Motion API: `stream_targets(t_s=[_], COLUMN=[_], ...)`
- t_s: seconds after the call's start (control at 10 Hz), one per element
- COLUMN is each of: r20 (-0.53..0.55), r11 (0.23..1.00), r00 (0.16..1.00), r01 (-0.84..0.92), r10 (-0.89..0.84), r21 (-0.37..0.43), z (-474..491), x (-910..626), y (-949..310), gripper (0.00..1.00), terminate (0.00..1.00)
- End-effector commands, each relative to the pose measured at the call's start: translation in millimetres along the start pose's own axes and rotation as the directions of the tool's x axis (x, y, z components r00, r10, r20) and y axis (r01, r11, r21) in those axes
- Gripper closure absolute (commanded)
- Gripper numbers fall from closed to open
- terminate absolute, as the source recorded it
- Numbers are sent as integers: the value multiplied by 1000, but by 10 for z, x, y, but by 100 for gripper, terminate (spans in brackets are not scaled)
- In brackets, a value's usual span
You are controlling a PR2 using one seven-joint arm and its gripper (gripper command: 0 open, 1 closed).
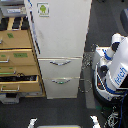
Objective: Opening the fridge
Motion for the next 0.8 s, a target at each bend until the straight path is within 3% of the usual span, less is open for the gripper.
stream_targets(t_s=[0.1,0.3,0.8], r20=[-23,2,32], r11=[995,994,989], r00=[998,996,990], r01=[-63,-85,-140], r10=[61,85,139], r21=[-78,-67,46], z=[138,241,525], x=[567,853,1553], y=[533,744,1454], gripper=[0,0,0], terminate=[0,0,0])
